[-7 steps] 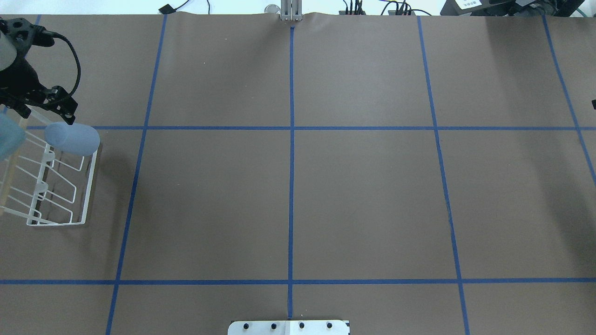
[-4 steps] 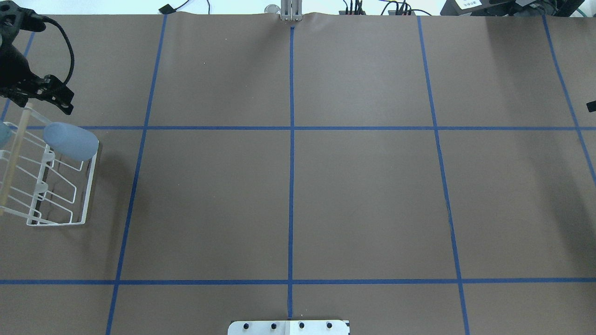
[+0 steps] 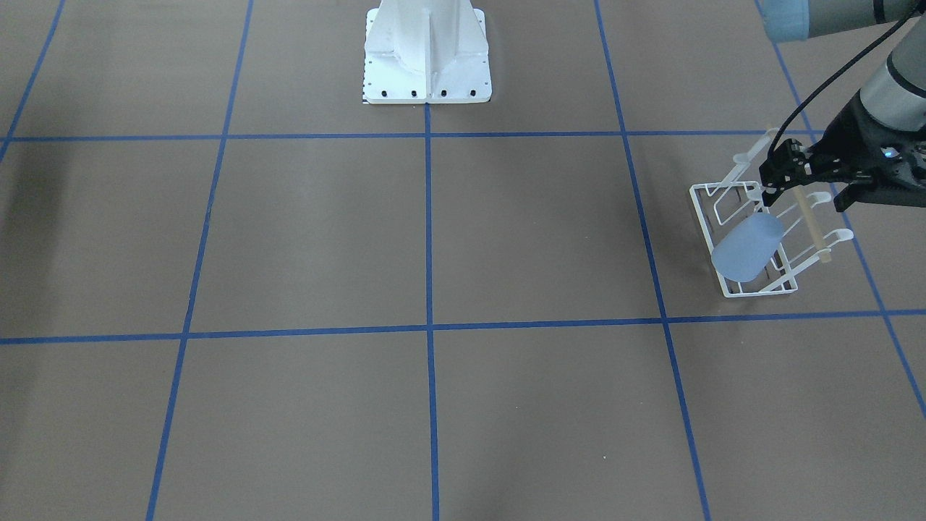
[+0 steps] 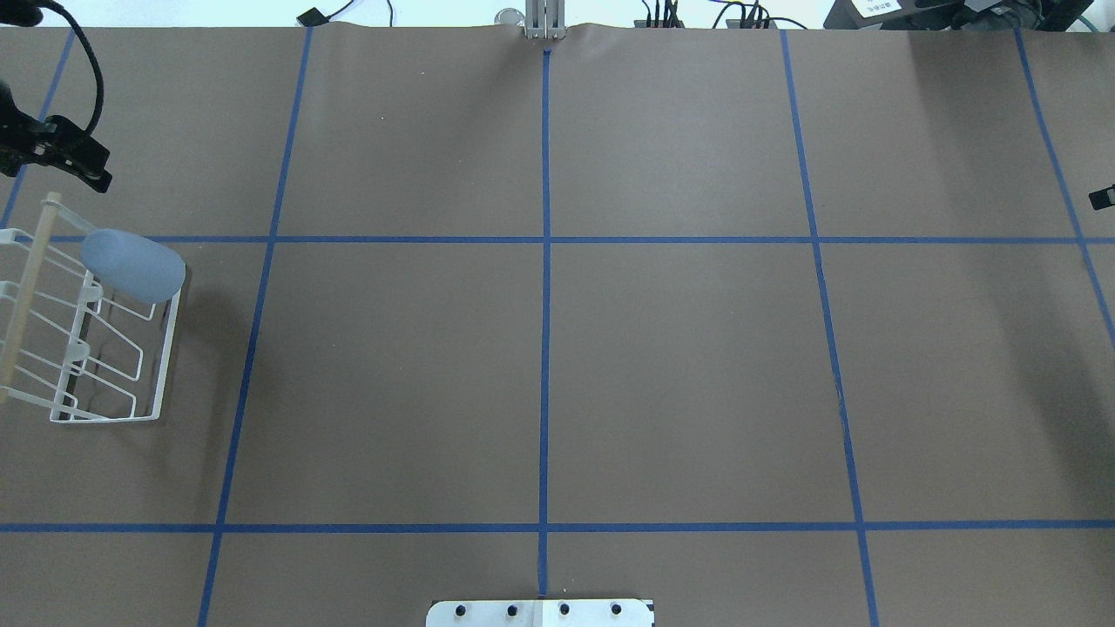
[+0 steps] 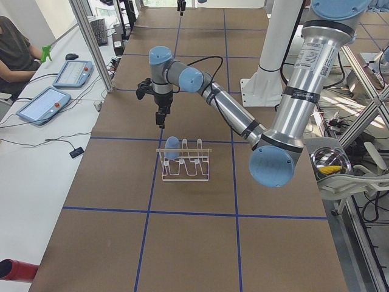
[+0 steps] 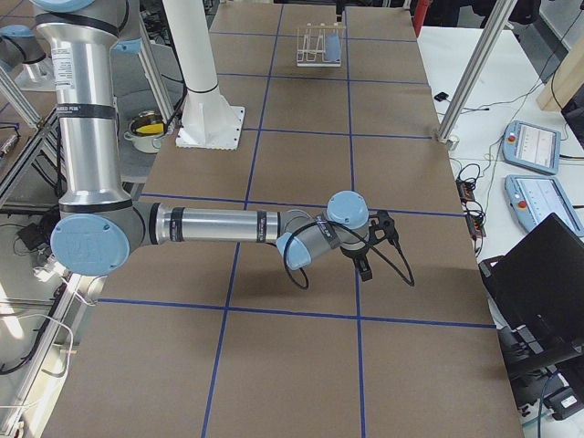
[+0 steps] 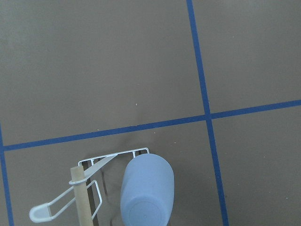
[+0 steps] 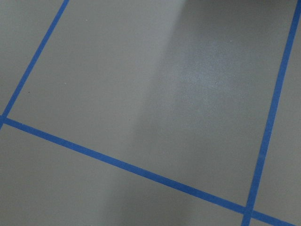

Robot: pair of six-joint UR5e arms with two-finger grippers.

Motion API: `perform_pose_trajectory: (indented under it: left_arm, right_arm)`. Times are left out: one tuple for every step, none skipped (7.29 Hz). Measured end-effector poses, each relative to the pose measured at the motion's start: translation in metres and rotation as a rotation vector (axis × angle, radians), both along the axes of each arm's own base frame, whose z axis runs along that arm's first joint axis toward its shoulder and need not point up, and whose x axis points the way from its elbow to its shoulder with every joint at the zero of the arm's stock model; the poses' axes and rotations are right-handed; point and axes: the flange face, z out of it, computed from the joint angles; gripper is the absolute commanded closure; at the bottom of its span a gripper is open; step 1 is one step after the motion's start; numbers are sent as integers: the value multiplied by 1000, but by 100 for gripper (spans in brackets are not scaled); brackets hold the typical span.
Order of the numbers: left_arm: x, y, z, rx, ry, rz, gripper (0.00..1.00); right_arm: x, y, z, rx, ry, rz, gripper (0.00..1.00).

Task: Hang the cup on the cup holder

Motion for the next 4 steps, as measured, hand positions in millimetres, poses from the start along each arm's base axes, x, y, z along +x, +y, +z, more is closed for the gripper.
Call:
perform_pose_trajectory:
  left_arm:
    - [-11, -2, -1, 39, -11, 13, 2]
    - [-28, -5, 5, 81, -30, 37, 2]
    - [-47, -6, 18, 100, -48, 51, 2]
    - [-66, -4, 36, 99, -61, 57, 2]
  right_arm:
    - [2, -6, -1, -7, 18, 7, 0]
    - [14, -19, -7, -27, 50, 8, 0]
    - [33, -35, -15, -51, 92, -13, 0]
    - [57, -52, -28, -75, 145, -45, 0]
